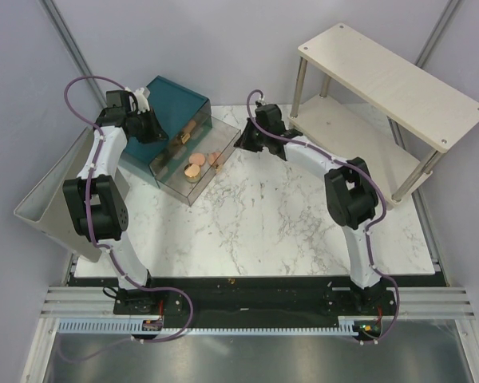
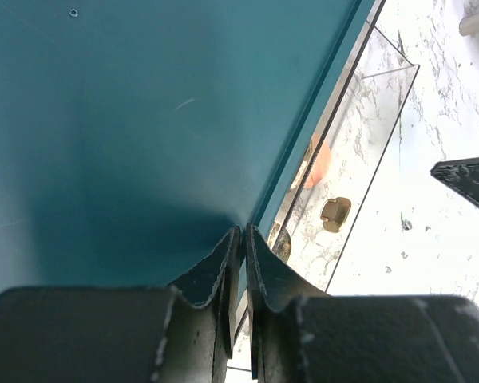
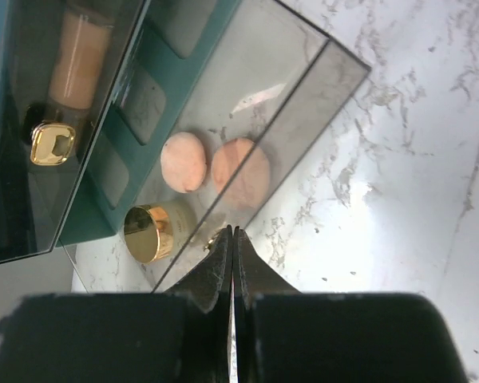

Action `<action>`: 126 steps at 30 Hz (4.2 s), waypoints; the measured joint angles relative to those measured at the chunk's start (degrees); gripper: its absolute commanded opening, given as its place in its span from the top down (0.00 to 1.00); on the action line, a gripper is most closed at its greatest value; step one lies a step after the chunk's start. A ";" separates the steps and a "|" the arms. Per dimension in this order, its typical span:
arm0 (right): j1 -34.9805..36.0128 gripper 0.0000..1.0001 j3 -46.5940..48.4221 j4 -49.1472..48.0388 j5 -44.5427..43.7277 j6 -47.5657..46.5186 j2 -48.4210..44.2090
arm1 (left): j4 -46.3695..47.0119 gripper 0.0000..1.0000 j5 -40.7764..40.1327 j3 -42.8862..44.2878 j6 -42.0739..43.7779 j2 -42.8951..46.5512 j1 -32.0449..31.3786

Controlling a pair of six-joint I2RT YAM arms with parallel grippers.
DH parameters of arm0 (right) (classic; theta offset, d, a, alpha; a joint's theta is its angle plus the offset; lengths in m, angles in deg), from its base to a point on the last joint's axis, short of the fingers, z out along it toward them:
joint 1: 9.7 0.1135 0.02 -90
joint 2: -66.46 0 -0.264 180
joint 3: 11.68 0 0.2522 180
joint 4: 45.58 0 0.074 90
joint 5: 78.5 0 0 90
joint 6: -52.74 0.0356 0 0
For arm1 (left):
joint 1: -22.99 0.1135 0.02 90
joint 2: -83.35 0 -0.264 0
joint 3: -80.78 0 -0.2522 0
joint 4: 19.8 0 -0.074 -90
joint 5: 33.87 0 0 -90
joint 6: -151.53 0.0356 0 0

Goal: Organize the makeup

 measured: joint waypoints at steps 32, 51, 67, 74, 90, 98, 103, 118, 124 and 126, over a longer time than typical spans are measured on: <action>0.04 1.00 18.18 -8.24 12.90 17.99 20.96 | -0.31 0.83 1.20 0.39 0.00 -0.66 -0.15; 4.11 1.00 26.16 -32.74 11.39 44.26 36.74 | -1.77 0.83 1.16 1.73 0.07 -1.40 -0.15; 6.54 0.99 27.12 -36.28 3.78 51.15 38.53 | -2.01 0.83 1.14 1.90 0.09 -1.40 -0.15; 5.86 0.99 14.62 -39.43 4.55 47.65 32.94 | -3.08 0.83 0.92 2.84 0.11 -1.38 -0.17; -5.44 0.83 -12.39 -20.04 2.93 9.64 -4.83 | -14.32 0.47 -1.20 6.86 0.50 3.10 -1.16; -3.74 0.43 -25.64 -5.20 -7.26 -11.87 -23.54 | -9.94 0.06 6.86 3.50 0.61 15.72 -5.11; -3.87 0.27 -34.03 2.78 -13.68 -18.78 -32.54 | -5.86 0.01 9.51 -2.56 1.27 21.49 -12.41; -6.58 0.02 -56.83 14.62 -21.51 -22.84 -53.75 | -3.23 0.01 11.19 -17.35 2.73 22.21 -23.87; -11.96 0.02 -63.28 14.10 -16.65 -22.77 -58.62 | -3.23 0.01 11.10 -19.15 3.21 22.21 -24.24; -13.94 0.02 -65.00 13.44 -14.49 -22.60 -58.80 | -3.26 0.01 11.10 -19.30 3.28 22.21 -24.35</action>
